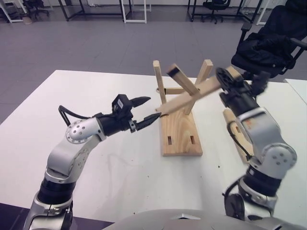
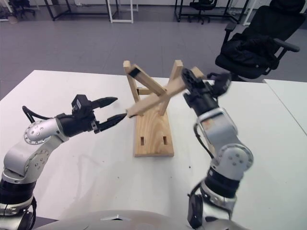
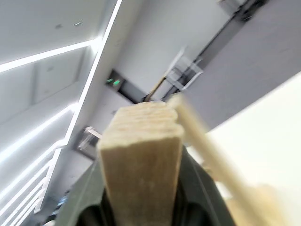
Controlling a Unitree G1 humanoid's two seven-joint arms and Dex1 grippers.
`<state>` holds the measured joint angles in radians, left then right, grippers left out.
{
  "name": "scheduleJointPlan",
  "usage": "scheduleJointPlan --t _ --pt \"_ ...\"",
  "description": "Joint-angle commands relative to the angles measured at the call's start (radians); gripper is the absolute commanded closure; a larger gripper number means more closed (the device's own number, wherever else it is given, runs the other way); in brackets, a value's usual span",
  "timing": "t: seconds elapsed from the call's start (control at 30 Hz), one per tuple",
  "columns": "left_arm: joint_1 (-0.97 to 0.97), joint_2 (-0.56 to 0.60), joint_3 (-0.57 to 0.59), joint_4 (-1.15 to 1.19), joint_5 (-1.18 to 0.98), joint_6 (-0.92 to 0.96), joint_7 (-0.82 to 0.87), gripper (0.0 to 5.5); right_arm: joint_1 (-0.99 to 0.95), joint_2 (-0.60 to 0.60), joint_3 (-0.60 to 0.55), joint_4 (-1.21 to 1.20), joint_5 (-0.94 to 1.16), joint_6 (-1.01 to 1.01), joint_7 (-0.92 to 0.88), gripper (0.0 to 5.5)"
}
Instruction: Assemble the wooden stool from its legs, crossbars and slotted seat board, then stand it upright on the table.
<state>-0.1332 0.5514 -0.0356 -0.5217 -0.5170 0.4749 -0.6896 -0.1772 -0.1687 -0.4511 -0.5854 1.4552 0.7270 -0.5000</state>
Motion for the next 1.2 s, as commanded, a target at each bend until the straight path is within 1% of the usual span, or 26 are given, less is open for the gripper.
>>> scheduleJointPlan --t 0.03,0.13,0.27,0.37,0.53,0.6,0.67,0.8,0.97,1.1,1.2 --pt "0.067 0.014 0.011 0.005 0.033 -0.019 0.007 1.45 0.176 -0.123 -0.027 -0.103 0.015 0.024 0.007 4.47" --pt "0.076 0.012 0.006 0.032 0.074 -0.043 0.017 1.03 0.228 -0.167 -0.01 -0.111 -0.043 -0.001 0.044 4.47" --pt "0.073 0.015 -0.005 0.053 0.091 -0.062 -0.003 1.01 0.282 -0.206 0.036 -0.104 -0.206 -0.03 0.119 4.47" --pt "0.065 0.015 -0.005 0.069 0.103 -0.074 -0.012 1.01 0.305 -0.216 0.067 -0.104 -0.287 -0.057 0.161 4.47" --pt "0.068 0.013 -0.007 0.073 0.117 -0.083 -0.015 1.01 0.334 -0.236 0.133 -0.157 -0.413 -0.066 0.161 4.46" --pt "0.073 0.016 -0.014 0.07 0.127 -0.085 -0.014 1.01 0.327 -0.263 0.19 -0.183 -0.465 -0.031 0.154 4.46" --pt "0.067 0.017 -0.017 0.074 0.135 -0.085 -0.013 1.01 0.294 -0.293 0.269 -0.19 -0.526 0.035 0.12 4.46" --pt "0.046 0.011 -0.029 0.081 0.155 -0.088 -0.015 1.01 0.253 -0.278 0.416 -0.131 -0.635 0.098 0.079 4.45" --pt "0.043 0.012 -0.043 0.082 0.172 -0.091 -0.011 1.01 0.28 -0.29 0.486 -0.046 -0.733 0.093 0.132 4.45" --pt "0.042 0.006 -0.052 0.07 0.178 -0.088 -0.001 1.01 0.327 -0.285 0.511 -0.016 -0.787 0.081 0.168 4.43" --pt "0.041 0.006 -0.052 0.062 0.18 -0.084 -0.001 1.01 0.355 -0.316 0.559 -0.005 -0.852 0.078 0.197 4.43"
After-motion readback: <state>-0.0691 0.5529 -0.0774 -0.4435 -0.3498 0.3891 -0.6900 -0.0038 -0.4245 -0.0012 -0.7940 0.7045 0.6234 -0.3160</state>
